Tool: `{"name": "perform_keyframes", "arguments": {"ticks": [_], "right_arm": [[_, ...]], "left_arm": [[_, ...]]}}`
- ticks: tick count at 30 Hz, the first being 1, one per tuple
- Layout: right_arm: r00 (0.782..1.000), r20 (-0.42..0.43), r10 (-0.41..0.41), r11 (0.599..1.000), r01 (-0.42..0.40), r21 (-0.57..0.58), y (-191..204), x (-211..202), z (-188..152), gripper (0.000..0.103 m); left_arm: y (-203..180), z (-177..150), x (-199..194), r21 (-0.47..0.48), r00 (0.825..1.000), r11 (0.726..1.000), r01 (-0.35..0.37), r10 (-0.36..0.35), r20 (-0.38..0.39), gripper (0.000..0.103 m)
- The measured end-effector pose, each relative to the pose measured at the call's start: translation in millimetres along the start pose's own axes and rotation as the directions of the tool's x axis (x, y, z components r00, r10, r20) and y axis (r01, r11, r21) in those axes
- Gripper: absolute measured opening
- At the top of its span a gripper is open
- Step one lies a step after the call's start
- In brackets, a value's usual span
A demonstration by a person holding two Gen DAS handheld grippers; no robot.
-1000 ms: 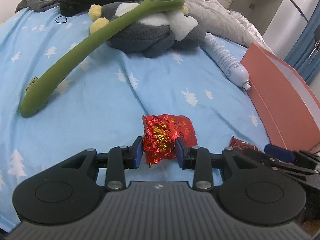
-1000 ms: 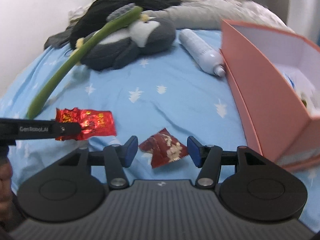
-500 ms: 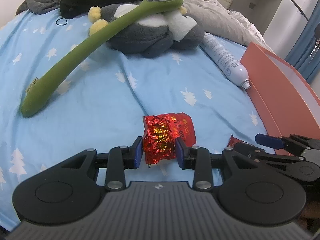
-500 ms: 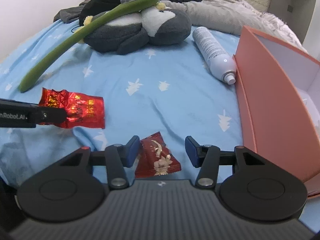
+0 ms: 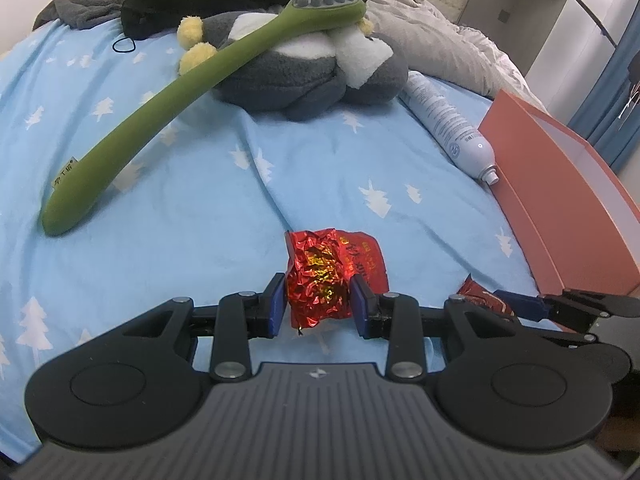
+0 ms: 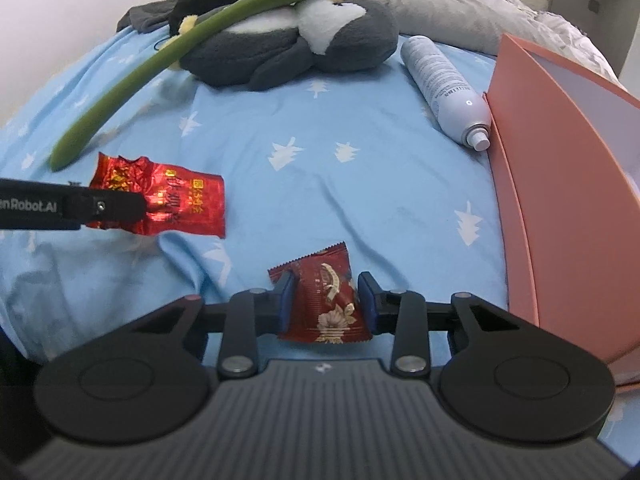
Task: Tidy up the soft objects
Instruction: 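Lift the red candy packet with the left tool while the right tool lifts the brown packet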
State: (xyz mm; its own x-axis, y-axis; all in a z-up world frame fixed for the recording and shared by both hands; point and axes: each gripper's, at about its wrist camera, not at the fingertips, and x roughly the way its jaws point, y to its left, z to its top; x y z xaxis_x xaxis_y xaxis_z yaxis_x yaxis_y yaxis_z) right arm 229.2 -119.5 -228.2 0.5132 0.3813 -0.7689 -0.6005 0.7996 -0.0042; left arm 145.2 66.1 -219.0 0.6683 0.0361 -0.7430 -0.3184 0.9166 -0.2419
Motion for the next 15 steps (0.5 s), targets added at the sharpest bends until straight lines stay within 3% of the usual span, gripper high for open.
{"name": "perform_keyframes", "arguments": {"ticks": [12, 15], "right_arm": [[0.999, 0.05, -0.018, 0.994, 0.013, 0.112, -5.5, -20.0, -0.1, 0.036], [0.998, 0.062, -0.016, 0.991, 0.008, 0.136, -8.9, -25.9, 2.9, 0.036]], "left_arm": [[-3.5, 7.0, -13.4, -0.004, 0.999, 1.0, 0.014, -0.014, 0.036, 0.038], [-5.1, 9.5, -15.5, -0.004, 0.999, 1.0, 0.01, -0.01, 0.037, 0.027]]}}
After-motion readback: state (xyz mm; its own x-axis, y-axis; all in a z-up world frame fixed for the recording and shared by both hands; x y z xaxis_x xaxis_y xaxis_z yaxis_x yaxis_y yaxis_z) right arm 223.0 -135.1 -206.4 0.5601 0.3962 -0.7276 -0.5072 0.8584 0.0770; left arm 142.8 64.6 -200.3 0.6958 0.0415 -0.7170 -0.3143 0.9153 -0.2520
